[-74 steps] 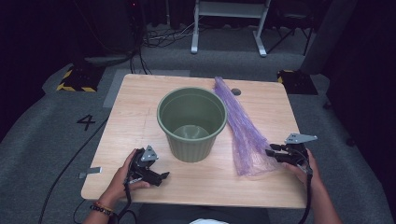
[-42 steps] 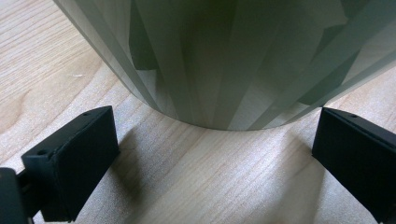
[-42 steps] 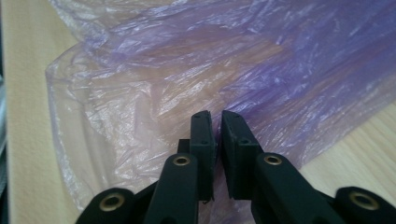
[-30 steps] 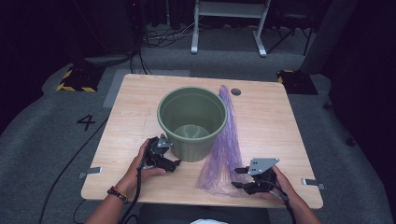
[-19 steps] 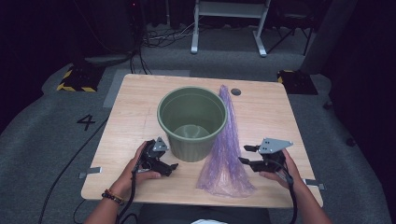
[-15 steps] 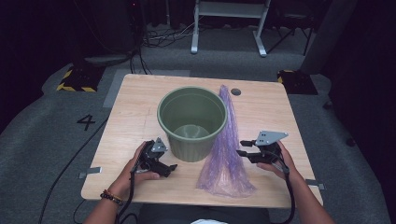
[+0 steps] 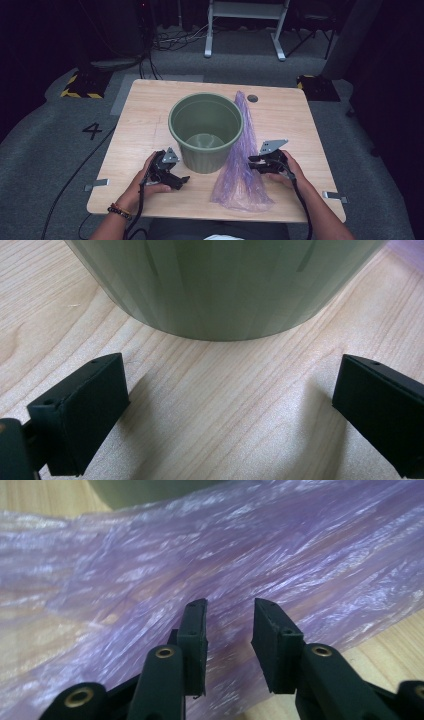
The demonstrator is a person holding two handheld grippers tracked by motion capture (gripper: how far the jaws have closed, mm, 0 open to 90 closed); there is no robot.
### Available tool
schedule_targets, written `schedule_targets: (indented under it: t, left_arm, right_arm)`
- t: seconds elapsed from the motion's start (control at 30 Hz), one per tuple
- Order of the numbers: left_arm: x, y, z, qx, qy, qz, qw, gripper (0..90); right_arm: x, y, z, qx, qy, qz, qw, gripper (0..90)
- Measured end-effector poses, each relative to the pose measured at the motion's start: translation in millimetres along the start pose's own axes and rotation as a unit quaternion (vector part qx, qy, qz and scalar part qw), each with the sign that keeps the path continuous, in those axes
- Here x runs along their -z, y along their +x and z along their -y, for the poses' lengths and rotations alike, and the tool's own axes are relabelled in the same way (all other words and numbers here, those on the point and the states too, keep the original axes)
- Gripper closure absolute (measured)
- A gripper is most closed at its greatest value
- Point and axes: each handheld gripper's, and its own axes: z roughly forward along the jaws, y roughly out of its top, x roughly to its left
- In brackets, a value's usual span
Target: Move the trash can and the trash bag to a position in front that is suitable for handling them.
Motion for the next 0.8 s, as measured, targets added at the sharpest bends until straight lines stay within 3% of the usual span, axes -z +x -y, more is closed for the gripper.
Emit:
schedule_targets:
  t: [0.13,0.5,0.8]
  left_arm:
    - [0.0,0.0,0.0,0.0,0.0,0.0,1.0,1.2]
    - [-0.5,-0.7,-0.5,0.003,0.0,-0.003,1.0,1.1]
    - [-13.7,1.4,-15.0,-0.004,0.002,-0.001,1.0,0.6]
  right_arm:
    - [1.6,5.0,8.1,-0.01,-0.004,-0.012,0.9999,69.3]
    - [22.4,22.4,27.8,-0.015,-0.001,-0.011,0.9998,70.1]
    - [32.3,40.2,37.6,-0.016,-0.004,-0.011,0.9998,70.1]
